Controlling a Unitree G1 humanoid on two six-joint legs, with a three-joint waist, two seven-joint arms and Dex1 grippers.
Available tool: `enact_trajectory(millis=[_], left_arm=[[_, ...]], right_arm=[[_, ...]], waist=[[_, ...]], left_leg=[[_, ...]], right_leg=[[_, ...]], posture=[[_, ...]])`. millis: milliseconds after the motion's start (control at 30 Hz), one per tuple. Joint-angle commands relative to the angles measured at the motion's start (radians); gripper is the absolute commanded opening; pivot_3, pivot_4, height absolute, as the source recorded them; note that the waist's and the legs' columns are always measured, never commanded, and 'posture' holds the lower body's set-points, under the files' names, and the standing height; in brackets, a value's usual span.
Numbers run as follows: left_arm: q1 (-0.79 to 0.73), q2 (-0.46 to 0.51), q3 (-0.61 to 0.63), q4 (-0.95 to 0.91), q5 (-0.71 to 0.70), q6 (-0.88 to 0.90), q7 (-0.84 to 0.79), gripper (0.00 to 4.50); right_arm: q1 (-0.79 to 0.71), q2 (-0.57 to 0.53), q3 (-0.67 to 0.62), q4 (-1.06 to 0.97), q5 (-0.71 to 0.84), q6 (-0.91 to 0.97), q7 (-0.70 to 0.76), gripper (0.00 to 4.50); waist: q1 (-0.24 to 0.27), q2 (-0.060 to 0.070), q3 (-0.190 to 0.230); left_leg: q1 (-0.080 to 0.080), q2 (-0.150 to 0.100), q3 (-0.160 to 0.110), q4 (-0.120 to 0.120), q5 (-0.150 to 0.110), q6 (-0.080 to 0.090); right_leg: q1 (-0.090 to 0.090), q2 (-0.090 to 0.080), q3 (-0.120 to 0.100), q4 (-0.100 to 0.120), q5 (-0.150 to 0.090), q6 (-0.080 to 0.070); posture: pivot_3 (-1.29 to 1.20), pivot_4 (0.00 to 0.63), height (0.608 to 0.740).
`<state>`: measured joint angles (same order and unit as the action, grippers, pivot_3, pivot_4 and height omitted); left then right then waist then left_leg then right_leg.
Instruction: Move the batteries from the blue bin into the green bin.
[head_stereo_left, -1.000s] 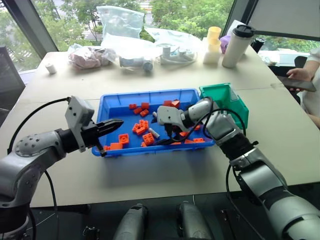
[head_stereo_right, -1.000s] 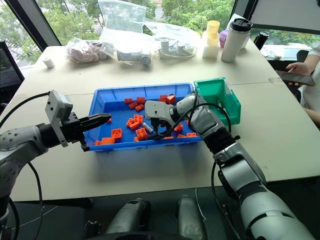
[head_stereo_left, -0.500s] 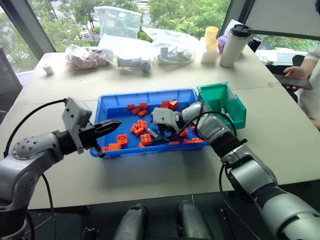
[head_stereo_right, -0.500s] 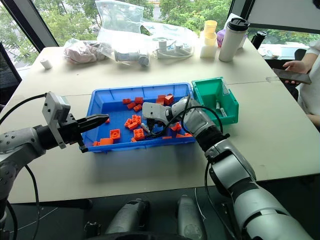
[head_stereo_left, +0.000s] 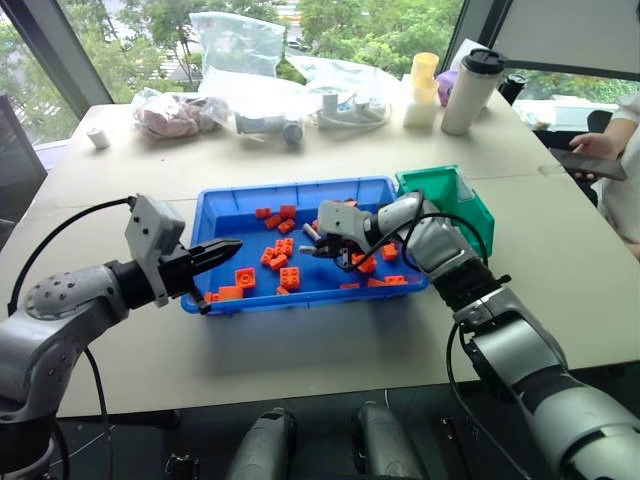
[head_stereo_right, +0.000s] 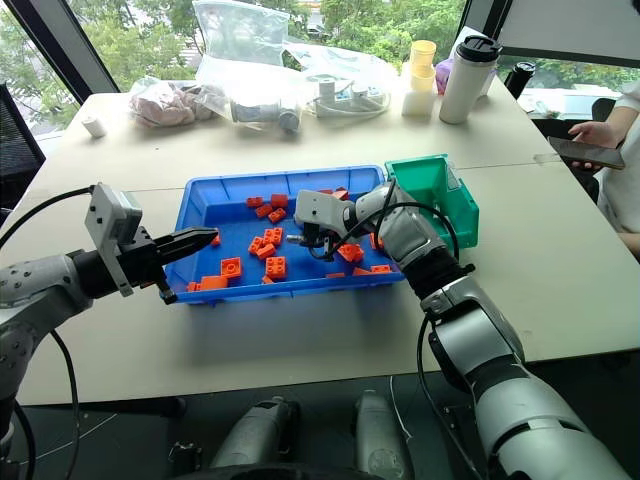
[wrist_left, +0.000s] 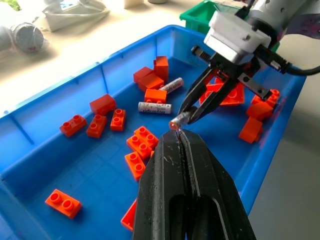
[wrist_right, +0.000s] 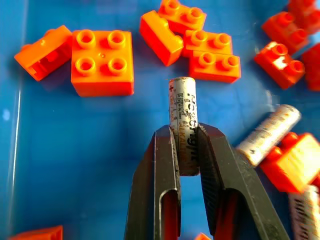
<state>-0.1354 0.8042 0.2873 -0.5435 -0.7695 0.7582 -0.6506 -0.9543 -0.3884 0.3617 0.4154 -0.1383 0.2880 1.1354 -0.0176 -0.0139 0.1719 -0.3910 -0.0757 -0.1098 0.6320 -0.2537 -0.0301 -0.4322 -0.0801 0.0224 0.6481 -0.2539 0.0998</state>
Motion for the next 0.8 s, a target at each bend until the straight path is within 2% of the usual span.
enact_trajectory(millis=[33, 133, 233, 333, 600, 800], left_arm=[[-0.011, 0.008, 0.008, -0.018, 0.011, -0.016, -0.001, 0.0], [-0.005, 0.006, 0.012, -0.02, 0.002, -0.013, -0.007, 0.0], [-0.007, 0.005, 0.004, -0.014, 0.012, -0.021, -0.012, 0.0], [-0.018, 0.011, 0.021, -0.007, 0.005, -0.018, -0.017, 0.0], [-0.044, 0.01, 0.007, 0.009, 0.017, -0.021, -0.032, 0.0], [-0.057, 0.009, -0.003, 0.009, 0.024, -0.02, -0.04, 0.0]], right_arm=[[-0.042, -0.07, -0.116, -0.128, 0.042, 0.075, -0.037, 0.01], [-0.079, -0.268, -0.228, -0.089, -0.006, 0.094, -0.122, 0.01], [-0.033, -0.403, -0.232, -0.033, -0.059, 0.056, -0.19, 0.01], [0.035, -0.437, -0.266, -0.065, -0.043, 0.1, -0.216, 0.01], [0.105, -0.39, -0.301, -0.171, 0.052, 0.234, -0.205, 0.01], [0.084, -0.372, -0.288, -0.157, 0.062, 0.238, -0.239, 3.04]], waist=[[0.001, 0.0, 0.0], [0.01, 0.001, 0.0], [0.027, 0.001, 0.0], [0.006, -0.001, 0.0], [-0.02, 0.005, 0.003], [-0.008, 0.005, 0.003]], left_leg=[[0.0, 0.0, 0.0, 0.0, 0.0, 0.0], [0.0, 0.0, 0.0, 0.0, -0.001, 0.001], [-0.001, -0.002, 0.0, 0.001, -0.001, 0.001], [0.001, 0.0, 0.002, 0.0, -0.001, 0.002], [0.001, 0.002, 0.003, -0.001, -0.001, 0.002], [0.0, 0.001, 0.002, 0.0, -0.001, 0.002]], right_leg=[[0.0, 0.0, 0.0, 0.0, 0.0, 0.0], [0.0, -0.001, 0.0, -0.001, 0.0, 0.0], [0.001, -0.001, -0.001, -0.003, 0.0, 0.0], [0.002, -0.001, 0.001, -0.003, 0.0, 0.0], [0.001, 0.0, 0.001, -0.001, 0.0, 0.0], [0.001, -0.001, 0.001, -0.001, 0.0, 0.0]], posture=[[0.0, 0.15, 0.74], [0.0, 0.15, 0.74], [0.0, 0.15, 0.74], [0.0, 0.15, 0.74], [0.0, 0.15, 0.74], [0.0, 0.15, 0.74]])
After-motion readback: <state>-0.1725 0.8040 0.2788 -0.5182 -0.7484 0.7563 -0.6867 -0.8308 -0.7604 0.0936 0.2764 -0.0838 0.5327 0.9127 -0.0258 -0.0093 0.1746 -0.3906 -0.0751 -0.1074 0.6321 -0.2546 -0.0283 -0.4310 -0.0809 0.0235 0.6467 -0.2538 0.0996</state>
